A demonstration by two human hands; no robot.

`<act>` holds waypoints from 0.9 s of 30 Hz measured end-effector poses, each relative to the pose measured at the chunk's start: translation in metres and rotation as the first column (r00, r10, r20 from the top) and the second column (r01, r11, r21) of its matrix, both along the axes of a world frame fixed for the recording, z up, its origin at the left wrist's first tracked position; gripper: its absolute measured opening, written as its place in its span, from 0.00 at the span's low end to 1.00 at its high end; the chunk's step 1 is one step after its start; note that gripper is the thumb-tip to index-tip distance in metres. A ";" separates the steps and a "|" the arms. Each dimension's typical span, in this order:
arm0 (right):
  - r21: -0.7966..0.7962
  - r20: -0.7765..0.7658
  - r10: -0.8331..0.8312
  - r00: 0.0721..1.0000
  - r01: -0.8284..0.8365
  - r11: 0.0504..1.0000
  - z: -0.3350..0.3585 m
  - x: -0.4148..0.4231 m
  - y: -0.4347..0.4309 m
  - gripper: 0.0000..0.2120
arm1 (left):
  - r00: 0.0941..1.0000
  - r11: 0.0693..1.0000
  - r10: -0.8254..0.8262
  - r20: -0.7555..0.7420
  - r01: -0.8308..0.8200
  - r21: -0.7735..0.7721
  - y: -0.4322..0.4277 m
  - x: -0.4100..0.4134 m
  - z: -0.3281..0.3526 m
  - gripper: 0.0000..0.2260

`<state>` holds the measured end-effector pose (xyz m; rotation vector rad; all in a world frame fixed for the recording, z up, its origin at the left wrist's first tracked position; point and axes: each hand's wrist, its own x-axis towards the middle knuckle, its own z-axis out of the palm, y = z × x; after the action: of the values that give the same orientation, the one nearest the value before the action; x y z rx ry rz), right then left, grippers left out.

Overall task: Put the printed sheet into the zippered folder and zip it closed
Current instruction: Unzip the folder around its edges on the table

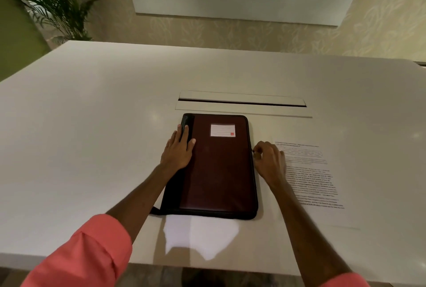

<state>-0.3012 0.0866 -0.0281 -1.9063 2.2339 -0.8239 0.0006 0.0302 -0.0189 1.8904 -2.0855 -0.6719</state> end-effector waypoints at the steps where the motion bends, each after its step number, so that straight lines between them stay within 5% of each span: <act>1: -0.001 0.009 0.007 1.000 -0.007 1.000 0.000 0.002 0.000 0.05 | 1.000 1.000 -0.029 -0.002 0.029 0.005 0.007 0.005 -0.003 0.30; 9: -0.039 0.066 -0.008 0.998 0.011 0.999 -0.002 0.011 0.006 0.07 | 0.980 0.979 -0.197 0.016 0.197 -0.051 0.056 0.042 -0.023 0.31; 27: -0.064 0.170 -0.092 0.981 0.104 0.993 -0.005 0.031 0.107 0.07 | 0.971 0.971 -0.237 -0.041 0.238 0.020 0.071 0.043 -0.012 0.31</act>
<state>-0.2700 0.1937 -0.0336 -1.6962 2.2396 -1.0511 0.0436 0.1009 -0.0307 1.6401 -2.3107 -0.7822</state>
